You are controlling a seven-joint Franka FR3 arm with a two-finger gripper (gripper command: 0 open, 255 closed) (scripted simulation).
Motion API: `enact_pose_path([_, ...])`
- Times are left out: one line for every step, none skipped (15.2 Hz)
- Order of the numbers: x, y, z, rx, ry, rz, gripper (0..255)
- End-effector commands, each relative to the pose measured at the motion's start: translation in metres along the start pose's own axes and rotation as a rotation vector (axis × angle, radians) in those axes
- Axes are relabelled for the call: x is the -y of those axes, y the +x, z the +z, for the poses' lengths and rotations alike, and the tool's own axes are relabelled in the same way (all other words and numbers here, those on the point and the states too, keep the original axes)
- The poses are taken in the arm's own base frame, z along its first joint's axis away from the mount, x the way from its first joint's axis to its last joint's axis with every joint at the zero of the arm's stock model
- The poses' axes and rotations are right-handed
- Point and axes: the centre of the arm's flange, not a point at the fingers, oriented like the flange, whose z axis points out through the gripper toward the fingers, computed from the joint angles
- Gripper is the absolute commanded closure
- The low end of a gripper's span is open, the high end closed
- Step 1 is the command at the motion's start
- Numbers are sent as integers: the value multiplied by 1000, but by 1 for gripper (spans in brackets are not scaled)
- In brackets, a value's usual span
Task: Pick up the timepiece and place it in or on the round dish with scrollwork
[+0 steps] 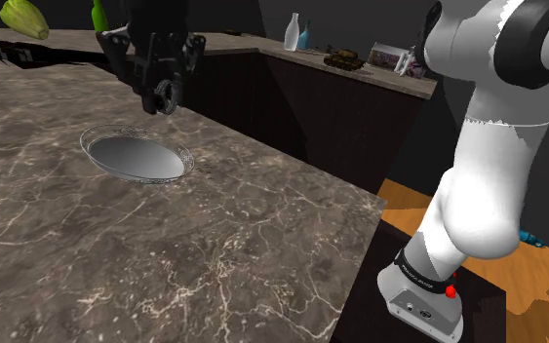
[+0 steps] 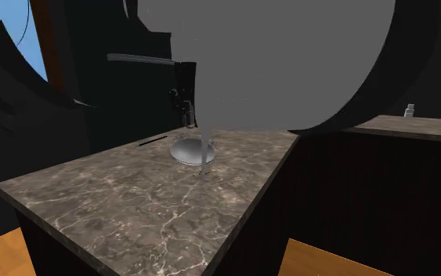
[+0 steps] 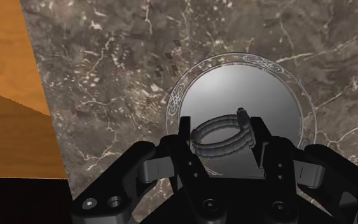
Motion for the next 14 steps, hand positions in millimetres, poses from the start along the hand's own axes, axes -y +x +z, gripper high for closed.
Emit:
enact_pose_path([16,20,2,0,-1,4,255])
enact_pose_path([25,30,2,0,-1,4,255])
enact_pose_path([34,40,2,0,-1,4,255])
enact_pose_path([38,45,3,0,-1,4,255])
enact_pose_path([38,45,8,0,-1,4,255])
enact_pose_path([38,45,13,0,-1,4,255])
enact_pose_path([38,45,18,0,-1,4,255])
enact_pose_path([38,45,24,0,-1,4,255])
enact_pose_path([38,45,29,0,-1,4,255])
enact_pose_path([38,45,34,0,-1,4,255])
enact_pose_path([38,45,40,0,-1,4,255])
enact_pose_path([38,45,45,0,-1,4,255])
enact_pose_path([38,45,50,0,-1,4,255])
enact_pose_path([38,45,55,0,-1,4,255])
